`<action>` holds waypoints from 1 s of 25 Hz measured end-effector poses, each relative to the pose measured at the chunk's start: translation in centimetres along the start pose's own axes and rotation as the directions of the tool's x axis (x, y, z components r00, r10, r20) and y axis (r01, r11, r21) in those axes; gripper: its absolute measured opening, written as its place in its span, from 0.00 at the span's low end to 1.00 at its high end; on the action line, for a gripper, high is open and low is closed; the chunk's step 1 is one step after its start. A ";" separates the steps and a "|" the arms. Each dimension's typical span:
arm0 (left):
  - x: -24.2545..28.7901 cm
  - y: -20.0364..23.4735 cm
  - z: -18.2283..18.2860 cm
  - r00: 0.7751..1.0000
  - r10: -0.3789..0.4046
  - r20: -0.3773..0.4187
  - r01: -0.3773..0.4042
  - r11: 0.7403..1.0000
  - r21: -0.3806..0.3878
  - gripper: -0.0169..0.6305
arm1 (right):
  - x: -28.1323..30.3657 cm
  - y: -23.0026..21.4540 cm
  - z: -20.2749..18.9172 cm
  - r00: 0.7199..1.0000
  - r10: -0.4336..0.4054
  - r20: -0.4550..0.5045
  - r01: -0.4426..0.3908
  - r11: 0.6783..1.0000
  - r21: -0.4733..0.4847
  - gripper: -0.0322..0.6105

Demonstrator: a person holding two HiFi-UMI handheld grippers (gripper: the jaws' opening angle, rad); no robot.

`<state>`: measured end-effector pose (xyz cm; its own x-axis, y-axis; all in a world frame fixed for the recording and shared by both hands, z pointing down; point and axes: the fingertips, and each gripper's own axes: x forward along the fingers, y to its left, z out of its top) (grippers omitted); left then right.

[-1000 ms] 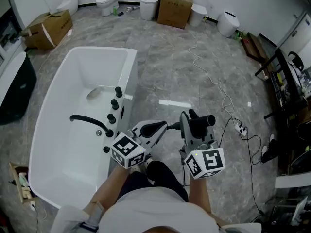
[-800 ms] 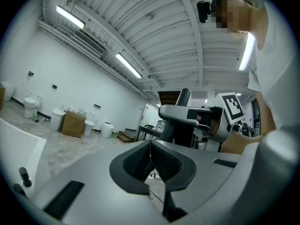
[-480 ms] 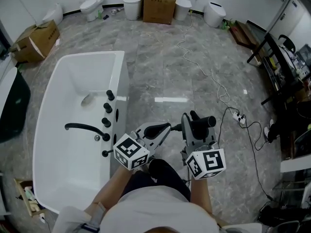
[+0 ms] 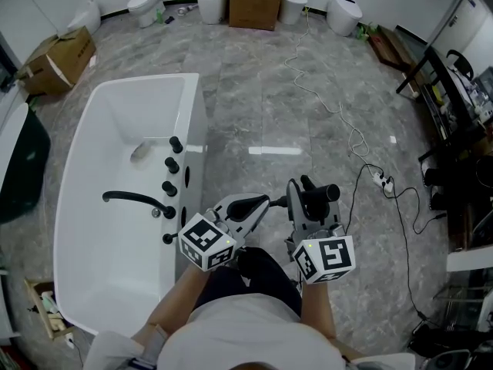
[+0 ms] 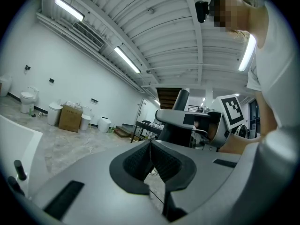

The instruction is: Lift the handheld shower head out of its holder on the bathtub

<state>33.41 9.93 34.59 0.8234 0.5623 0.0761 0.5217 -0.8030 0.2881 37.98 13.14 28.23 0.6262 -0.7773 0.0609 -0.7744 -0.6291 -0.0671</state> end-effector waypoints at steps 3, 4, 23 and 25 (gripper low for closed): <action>0.0 0.2 -0.2 1.000 0.009 -0.005 -0.009 1.000 0.003 0.04 | 0.2 -0.2 -0.3 1.000 -0.006 -0.002 0.006 1.000 -0.002 0.21; 0.0 0.3 -0.2 1.000 0.011 -0.006 -0.011 1.000 0.003 0.04 | 0.2 -0.3 -0.4 1.000 -0.009 -0.004 0.009 1.000 -0.002 0.21; 0.6 0.8 -0.5 0.999 -0.030 -0.037 0.030 1.000 -0.003 0.04 | 1.3 0.0 -1.7 0.999 -0.028 -0.035 0.028 1.000 0.012 0.21; 0.8 0.9 -0.4 0.999 -0.033 -0.041 0.033 0.999 -0.003 0.04 | 1.5 -0.3 -1.7 0.999 -0.032 -0.039 0.033 0.999 0.017 0.21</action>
<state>34.46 9.71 35.33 0.7957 0.5964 0.1056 0.5481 -0.7832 0.2937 38.96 12.18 30.07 0.6467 -0.7559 0.1020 -0.7518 -0.6543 -0.0819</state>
